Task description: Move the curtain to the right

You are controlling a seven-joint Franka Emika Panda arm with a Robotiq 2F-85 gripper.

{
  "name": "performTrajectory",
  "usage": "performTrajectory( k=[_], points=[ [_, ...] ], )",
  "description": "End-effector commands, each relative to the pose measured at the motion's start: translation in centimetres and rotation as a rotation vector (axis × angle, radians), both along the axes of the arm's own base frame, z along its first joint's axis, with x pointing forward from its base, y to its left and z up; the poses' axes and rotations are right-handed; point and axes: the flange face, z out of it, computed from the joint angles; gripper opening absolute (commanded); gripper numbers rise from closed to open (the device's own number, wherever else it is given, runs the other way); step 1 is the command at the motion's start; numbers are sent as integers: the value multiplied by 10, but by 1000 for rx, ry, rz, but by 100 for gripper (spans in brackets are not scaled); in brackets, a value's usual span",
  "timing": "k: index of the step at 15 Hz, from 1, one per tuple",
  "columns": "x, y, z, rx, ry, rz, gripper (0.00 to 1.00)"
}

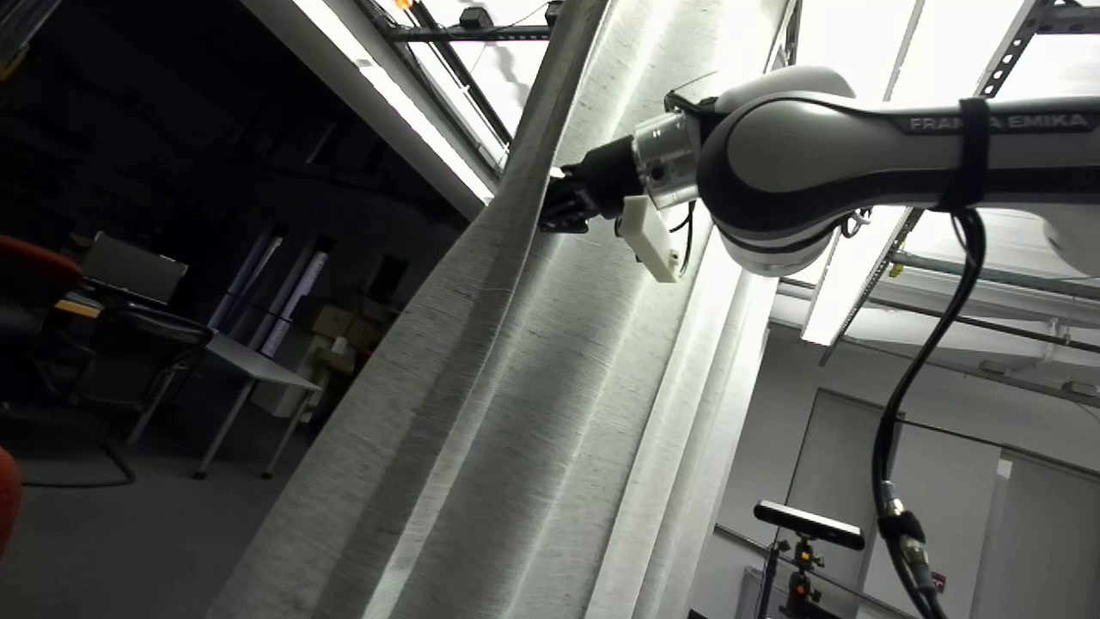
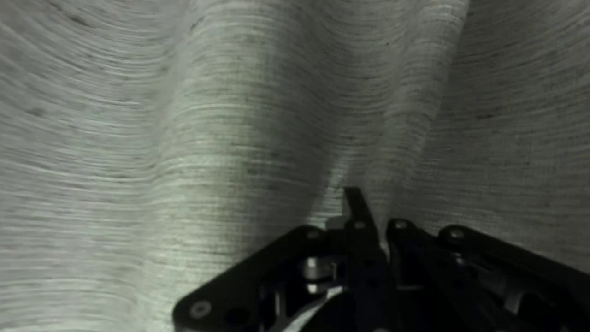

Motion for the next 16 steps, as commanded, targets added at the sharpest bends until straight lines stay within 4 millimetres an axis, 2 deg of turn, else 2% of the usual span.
performTrajectory(
  k=[1,2,5,8,10,11,12,15,16],
  points=[
    [31,-92,-12,27,89,-166,0],
    [33,-120,-12,42,92,-213,0],
    [21,-195,-13,99,87,-335,0],
    [10,-252,-21,163,93,-434,0],
    [15,-279,-30,205,103,-477,0],
    [28,-281,-36,229,112,-478,0],
    [38,-269,-29,248,116,-462,0],
    [71,-209,-8,213,119,-380,0],
    [81,-191,-7,197,127,-353,0]
  ],
)
